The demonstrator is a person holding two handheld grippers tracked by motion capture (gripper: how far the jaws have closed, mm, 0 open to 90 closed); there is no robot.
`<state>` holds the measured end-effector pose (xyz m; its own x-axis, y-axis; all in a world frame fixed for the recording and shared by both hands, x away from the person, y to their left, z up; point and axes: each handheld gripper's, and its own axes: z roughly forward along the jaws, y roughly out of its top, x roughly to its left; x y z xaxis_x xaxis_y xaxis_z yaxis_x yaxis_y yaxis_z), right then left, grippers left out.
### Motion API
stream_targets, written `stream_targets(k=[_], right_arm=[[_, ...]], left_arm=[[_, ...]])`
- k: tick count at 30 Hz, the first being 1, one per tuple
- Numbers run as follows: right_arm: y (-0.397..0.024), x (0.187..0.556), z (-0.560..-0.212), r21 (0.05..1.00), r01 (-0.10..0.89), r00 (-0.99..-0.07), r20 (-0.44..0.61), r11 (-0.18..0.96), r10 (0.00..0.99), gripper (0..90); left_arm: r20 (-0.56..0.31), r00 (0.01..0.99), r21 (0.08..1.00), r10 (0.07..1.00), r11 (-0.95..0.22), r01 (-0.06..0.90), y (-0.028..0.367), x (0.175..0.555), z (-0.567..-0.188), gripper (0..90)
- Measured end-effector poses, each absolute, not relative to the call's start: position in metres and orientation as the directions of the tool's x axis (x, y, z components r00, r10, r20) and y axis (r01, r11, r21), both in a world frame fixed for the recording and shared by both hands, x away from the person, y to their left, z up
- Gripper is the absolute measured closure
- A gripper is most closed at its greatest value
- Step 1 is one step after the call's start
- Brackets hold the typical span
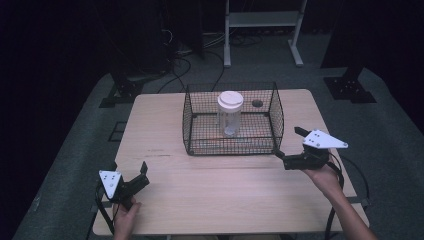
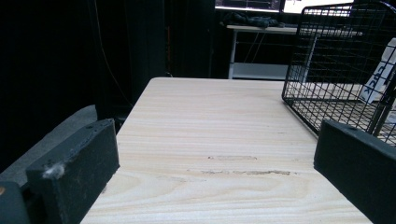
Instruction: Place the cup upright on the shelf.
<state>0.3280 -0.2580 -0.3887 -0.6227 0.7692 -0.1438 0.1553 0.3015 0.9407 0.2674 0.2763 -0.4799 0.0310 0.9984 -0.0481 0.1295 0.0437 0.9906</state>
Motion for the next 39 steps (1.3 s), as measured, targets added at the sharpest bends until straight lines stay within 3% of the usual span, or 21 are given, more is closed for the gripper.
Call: stream_targets(k=[39], right_arm=[[-0.297,0.291,-0.431,0.946,0.221,-0.558,-0.078,0.239,0.826,0.8]], left_arm=[[-0.048,0.024,0.99,0.999,0.044,0.131,0.276,0.267,-0.48,0.0]])
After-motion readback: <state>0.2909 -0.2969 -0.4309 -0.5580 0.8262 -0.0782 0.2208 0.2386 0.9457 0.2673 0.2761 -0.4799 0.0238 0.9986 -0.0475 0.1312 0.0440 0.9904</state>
